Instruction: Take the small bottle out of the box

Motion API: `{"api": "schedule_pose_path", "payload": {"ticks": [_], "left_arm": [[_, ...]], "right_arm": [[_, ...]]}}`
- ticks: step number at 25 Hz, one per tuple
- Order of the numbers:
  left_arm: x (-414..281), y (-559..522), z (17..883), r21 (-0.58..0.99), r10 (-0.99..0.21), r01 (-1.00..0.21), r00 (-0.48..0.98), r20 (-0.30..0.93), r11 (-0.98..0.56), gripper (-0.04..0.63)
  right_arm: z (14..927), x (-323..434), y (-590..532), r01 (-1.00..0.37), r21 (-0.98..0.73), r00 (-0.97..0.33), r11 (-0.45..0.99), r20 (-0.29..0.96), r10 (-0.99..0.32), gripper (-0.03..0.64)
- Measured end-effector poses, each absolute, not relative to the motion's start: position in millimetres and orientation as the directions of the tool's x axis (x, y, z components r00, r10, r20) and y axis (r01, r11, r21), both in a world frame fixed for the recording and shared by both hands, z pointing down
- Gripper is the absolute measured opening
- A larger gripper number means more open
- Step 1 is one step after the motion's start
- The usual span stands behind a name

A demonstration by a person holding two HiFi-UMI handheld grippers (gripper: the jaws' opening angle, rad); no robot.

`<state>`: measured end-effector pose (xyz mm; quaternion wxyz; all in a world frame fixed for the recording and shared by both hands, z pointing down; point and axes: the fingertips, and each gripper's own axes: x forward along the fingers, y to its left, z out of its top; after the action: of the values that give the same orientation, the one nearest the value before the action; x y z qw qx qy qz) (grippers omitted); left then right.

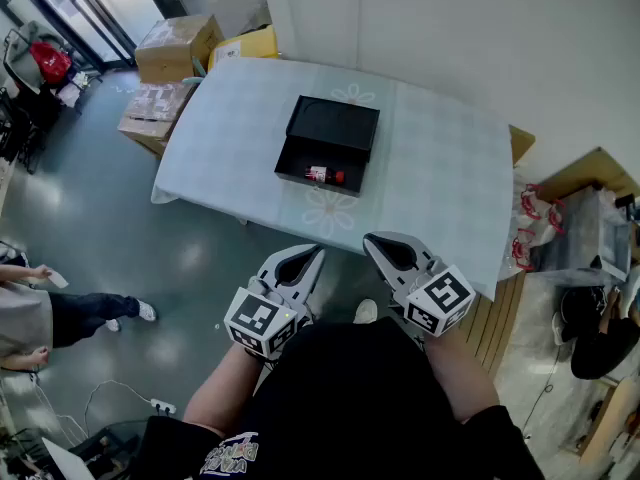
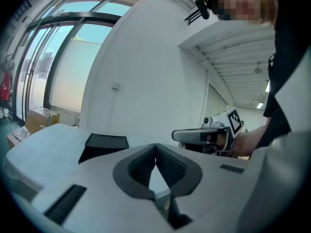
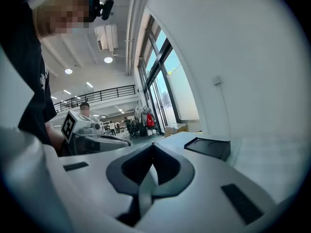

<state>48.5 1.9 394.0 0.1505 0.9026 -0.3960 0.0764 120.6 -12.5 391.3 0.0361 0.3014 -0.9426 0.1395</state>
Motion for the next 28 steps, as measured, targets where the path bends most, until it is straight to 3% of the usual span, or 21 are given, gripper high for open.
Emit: {"api": "schedule_pose_path", "payload": {"ticks": [28], "left_arm": [[5, 16, 393, 0.210, -0.676, -0.714, 0.700, 0.229, -0.668, 0.029]], "right_arm": [[378, 80, -2, -0.592, -0.224, -0.805, 0.774, 0.123, -0.580, 0.021]]}}
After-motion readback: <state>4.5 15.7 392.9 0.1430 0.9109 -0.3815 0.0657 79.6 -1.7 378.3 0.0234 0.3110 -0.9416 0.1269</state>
